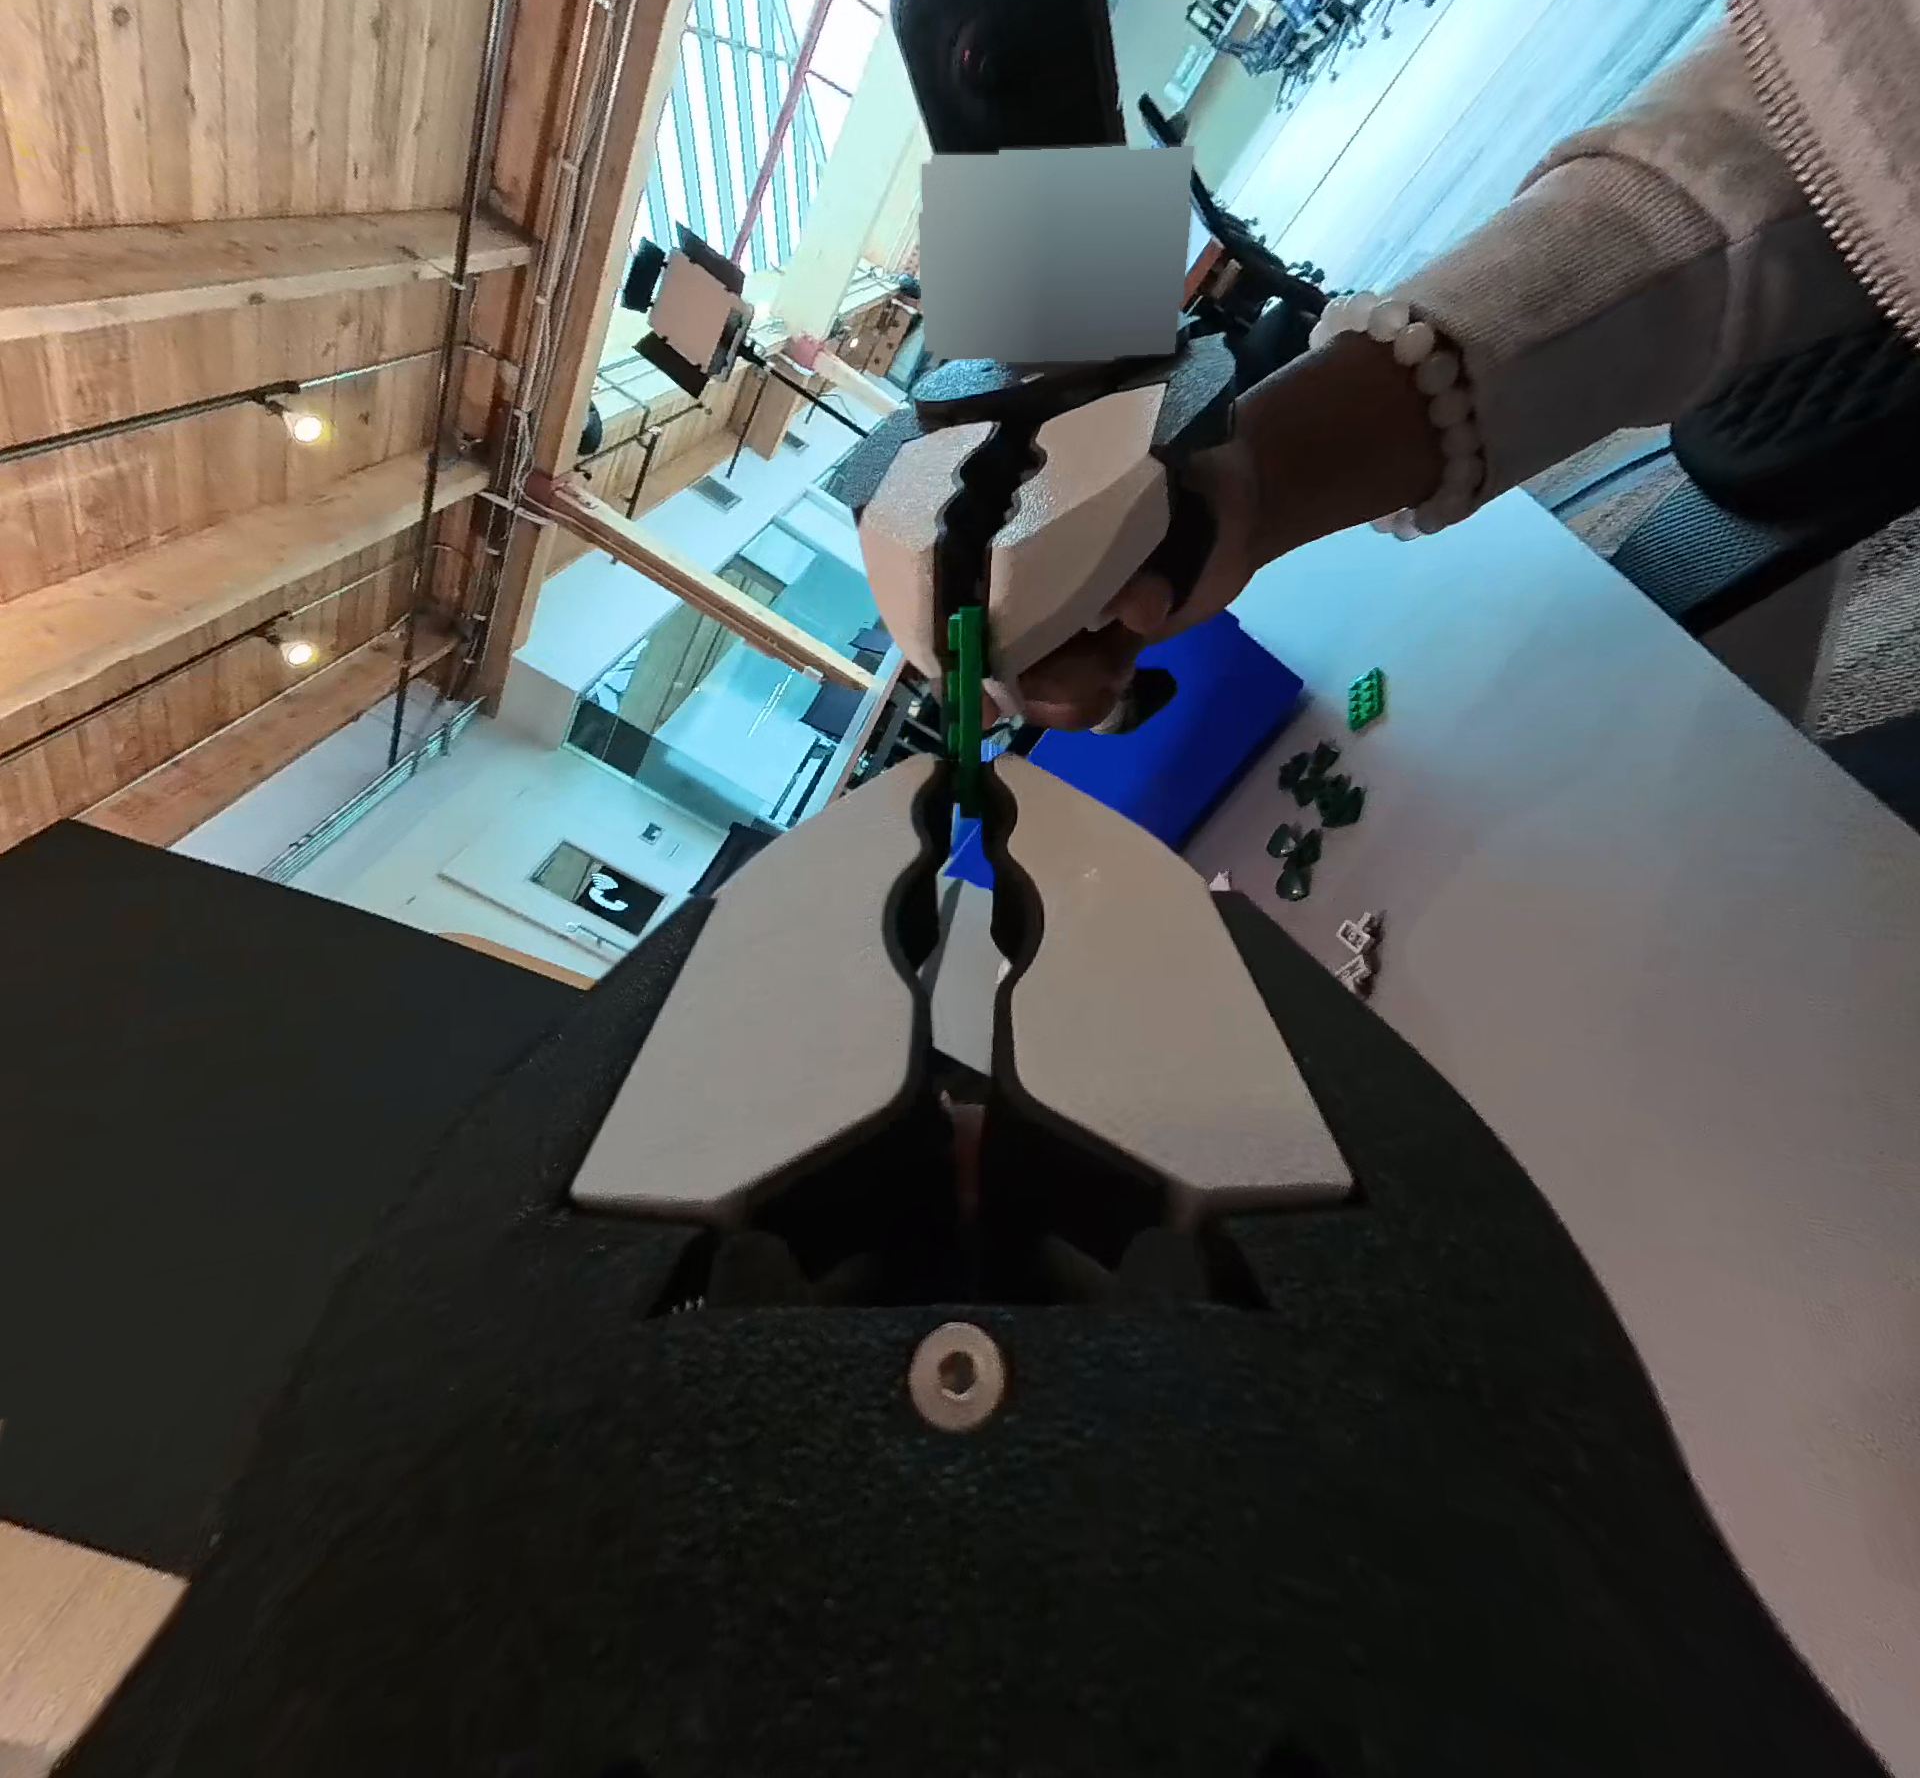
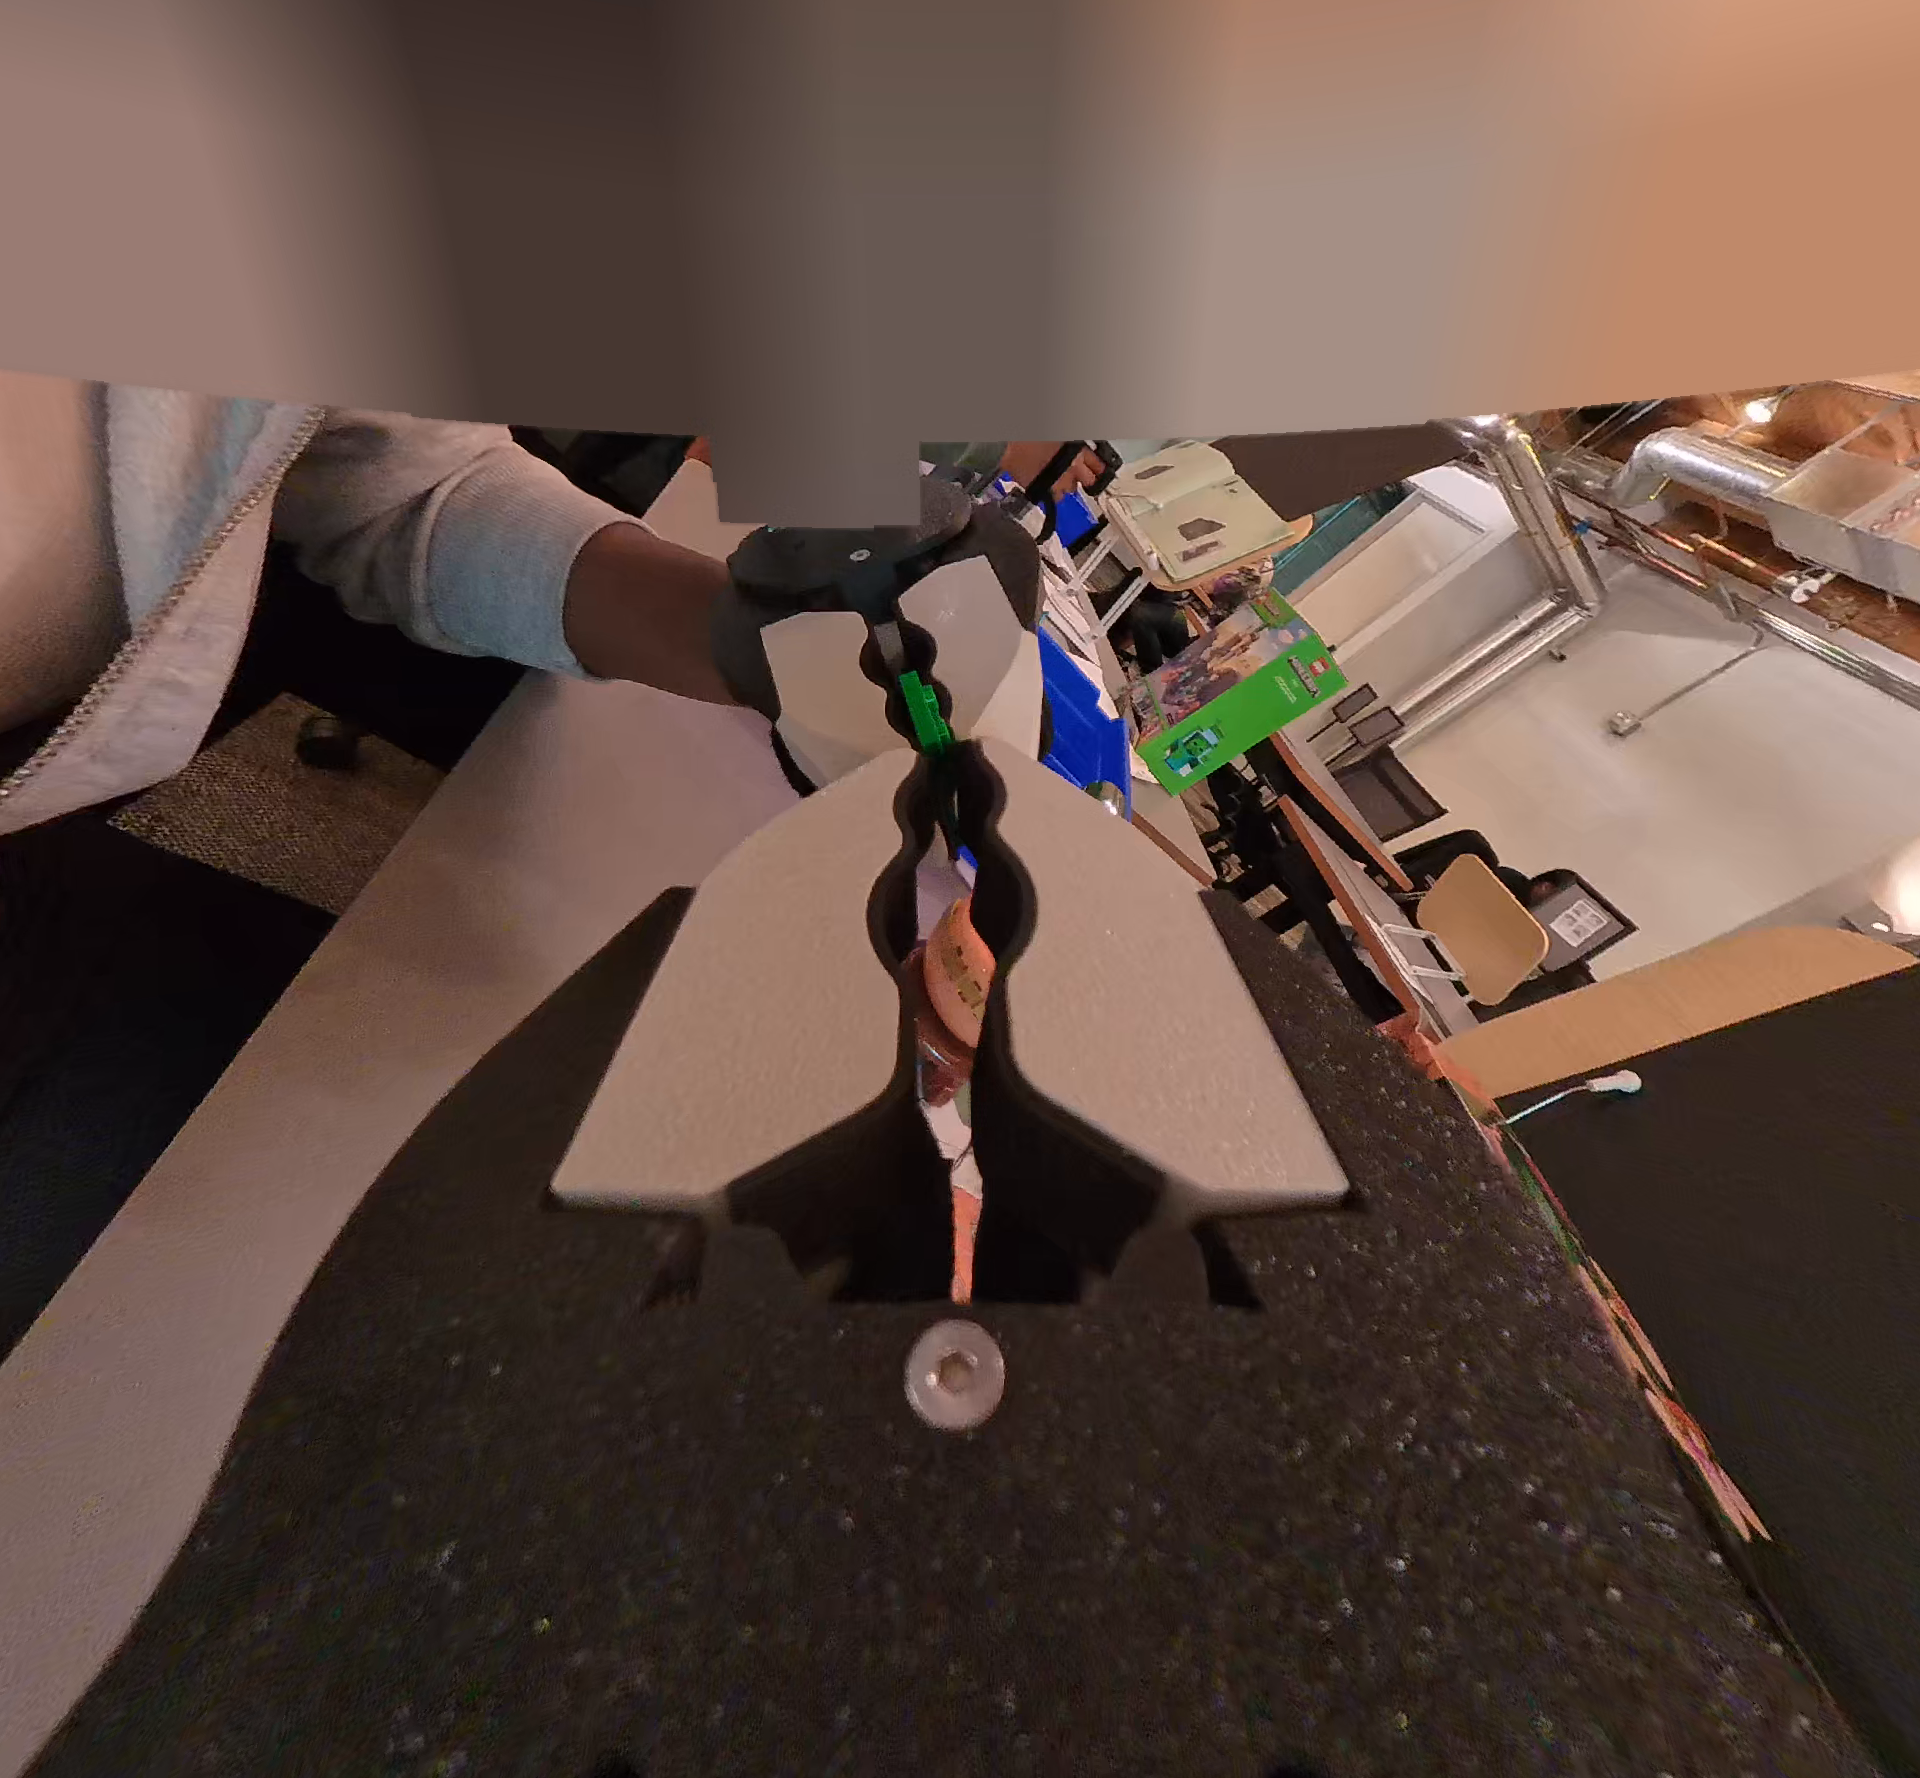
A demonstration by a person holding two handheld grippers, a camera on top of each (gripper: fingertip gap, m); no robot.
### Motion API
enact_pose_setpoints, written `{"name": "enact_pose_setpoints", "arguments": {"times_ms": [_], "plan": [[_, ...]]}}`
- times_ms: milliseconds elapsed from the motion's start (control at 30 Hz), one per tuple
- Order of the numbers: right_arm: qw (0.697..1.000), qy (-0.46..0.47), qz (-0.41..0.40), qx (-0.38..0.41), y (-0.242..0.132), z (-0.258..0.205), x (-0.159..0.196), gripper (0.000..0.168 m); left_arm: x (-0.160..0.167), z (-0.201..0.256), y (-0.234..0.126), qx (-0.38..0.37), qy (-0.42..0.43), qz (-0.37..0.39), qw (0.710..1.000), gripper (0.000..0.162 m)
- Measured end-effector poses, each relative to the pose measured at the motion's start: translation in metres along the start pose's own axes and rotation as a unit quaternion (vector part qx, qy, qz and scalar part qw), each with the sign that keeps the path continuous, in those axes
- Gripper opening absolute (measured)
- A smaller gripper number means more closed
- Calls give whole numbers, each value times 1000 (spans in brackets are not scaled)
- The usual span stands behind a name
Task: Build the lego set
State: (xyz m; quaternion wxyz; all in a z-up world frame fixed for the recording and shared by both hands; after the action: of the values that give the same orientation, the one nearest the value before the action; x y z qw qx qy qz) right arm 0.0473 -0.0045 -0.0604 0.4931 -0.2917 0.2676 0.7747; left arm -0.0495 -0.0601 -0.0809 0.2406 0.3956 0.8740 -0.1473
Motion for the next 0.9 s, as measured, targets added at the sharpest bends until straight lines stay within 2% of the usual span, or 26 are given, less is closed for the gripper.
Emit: {"name": "enact_pose_setpoints", "arguments": {"times_ms": [233, 333, 433, 533, 600, 667, 767, 833, 900], "plan": [[1000, -11, -18, 18, 3, -2, 5, 12, 3, 0, -1, 10, -12, -2, 1000, 3], [999, -22, -26, 16, 5, -6, 7, 6, 2, 4, 2, 23, -12, -5, 1000, 3], [1000, 8, -23, 5, 2, -7, 6, 5, 0, 5, 4, 29, -14, 0, 999, 3], [997, 67, 19, 17, -1, -6, 7, 5, -3, 5, 4, 12, -8, 15, 1000, 6], [986, 137, 84, 33, -3, -4, 7, 5, -5, 2, 4, -18, -14, 40, 999, 18], [975, 180, 122, 47, -4, -5, 10, 5, -6, 2, 5, -14, -43, 67, 997, 22], [963, 212, 156, 57, -2, -9, 14, 5, -11, 1, 4, -13, -78, 111, 991, 15], [959, 220, 168, 60, -2, -12, 14, 6, -12, 3, 4, 6, -94, 118, 989, 7], [958, 223, 170, 59, -2, -15, 13, 6, -13, 4, 3, 22, -105, 129, 986, 6]]}}
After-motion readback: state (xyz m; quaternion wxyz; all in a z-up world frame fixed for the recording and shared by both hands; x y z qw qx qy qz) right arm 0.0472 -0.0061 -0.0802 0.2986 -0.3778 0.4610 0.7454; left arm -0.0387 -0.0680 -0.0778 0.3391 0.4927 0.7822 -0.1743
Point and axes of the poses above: each gripper's, where its closed fingertips meet, y out along the fingers, x out of its underside, z = x × y across the jaws, the point moved 6 cm from there along -y, back along the fingers, and after that the axes turned 12 degrees about x, right-handed, at the moved point
